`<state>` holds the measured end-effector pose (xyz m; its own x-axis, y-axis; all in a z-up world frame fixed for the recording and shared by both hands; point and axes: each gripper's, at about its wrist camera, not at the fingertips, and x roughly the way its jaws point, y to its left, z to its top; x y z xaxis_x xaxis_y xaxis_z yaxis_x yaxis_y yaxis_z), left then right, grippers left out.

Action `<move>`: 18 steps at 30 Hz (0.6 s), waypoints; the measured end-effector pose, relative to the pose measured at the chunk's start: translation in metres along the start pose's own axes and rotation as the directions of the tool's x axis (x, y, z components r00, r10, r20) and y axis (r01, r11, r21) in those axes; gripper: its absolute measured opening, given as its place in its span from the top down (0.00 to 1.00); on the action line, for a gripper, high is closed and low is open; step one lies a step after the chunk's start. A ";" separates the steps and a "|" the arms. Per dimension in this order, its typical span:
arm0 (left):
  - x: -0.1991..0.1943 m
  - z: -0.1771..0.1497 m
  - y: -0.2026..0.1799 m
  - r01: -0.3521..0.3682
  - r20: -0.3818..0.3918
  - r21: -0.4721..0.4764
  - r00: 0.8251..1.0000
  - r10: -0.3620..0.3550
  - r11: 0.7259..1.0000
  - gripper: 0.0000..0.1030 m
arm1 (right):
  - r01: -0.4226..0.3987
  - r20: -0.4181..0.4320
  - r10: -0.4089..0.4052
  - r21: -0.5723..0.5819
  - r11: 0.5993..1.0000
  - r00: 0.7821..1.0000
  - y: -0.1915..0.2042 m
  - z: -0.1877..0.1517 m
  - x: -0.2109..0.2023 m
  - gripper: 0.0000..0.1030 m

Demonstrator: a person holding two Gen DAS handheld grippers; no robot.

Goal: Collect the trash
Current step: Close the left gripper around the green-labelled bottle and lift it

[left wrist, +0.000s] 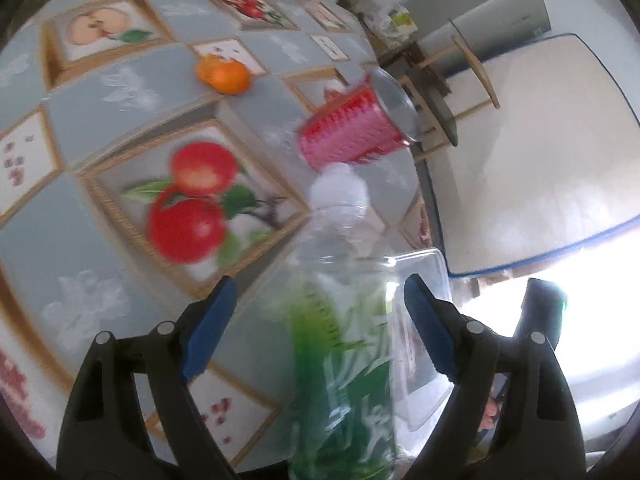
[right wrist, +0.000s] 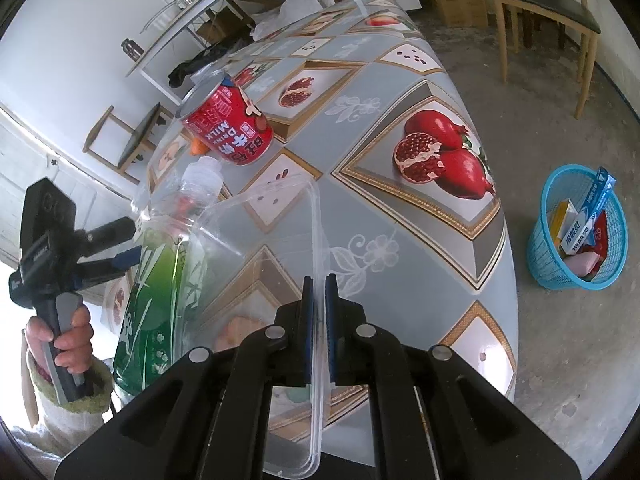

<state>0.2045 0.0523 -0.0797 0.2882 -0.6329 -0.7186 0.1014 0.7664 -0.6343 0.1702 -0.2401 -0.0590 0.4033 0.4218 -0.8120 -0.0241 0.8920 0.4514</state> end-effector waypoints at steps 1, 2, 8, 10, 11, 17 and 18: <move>0.005 0.001 -0.002 -0.001 -0.012 0.006 1.000 0.001 1.000 0.21 | 0.000 -0.003 0.000 -0.002 1.000 1.000 0.001 0.000 0.001 0.94; 0.010 0.002 -0.004 -0.005 -0.023 0.012 1.000 0.006 1.000 0.21 | 0.002 -0.005 -0.002 -0.004 1.000 1.000 0.001 0.000 0.002 0.94; 0.030 0.002 -0.008 -0.051 -0.060 0.019 0.997 0.052 0.999 0.29 | 0.008 -0.006 -0.008 -0.016 1.000 1.000 0.005 -0.001 0.005 0.94; 0.031 0.002 -0.008 -0.065 -0.050 0.023 0.997 0.066 0.998 0.35 | 0.013 -0.003 -0.013 -0.020 1.000 1.000 0.007 -0.001 0.005 0.95; 0.031 0.001 -0.008 -0.063 -0.048 0.022 0.997 0.064 0.998 0.35 | 0.016 -0.002 -0.016 -0.022 1.000 1.000 0.007 -0.001 0.005 0.95; 0.015 -0.017 0.001 -0.075 -0.013 -0.013 0.997 0.075 0.997 0.35 | 0.017 0.004 -0.017 -0.027 0.999 1.000 0.009 0.000 0.001 0.95; 0.011 -0.022 0.002 -0.079 -0.003 -0.020 0.997 0.079 0.997 0.35 | 0.017 0.006 -0.017 -0.030 0.999 1.000 0.010 0.000 0.000 0.95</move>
<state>0.1872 0.0448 -0.0951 0.2924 -0.5706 -0.7674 0.0592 0.8117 -0.5810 0.1701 -0.2310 -0.0548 0.4090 0.4058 -0.8173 -0.0446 0.9035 0.4262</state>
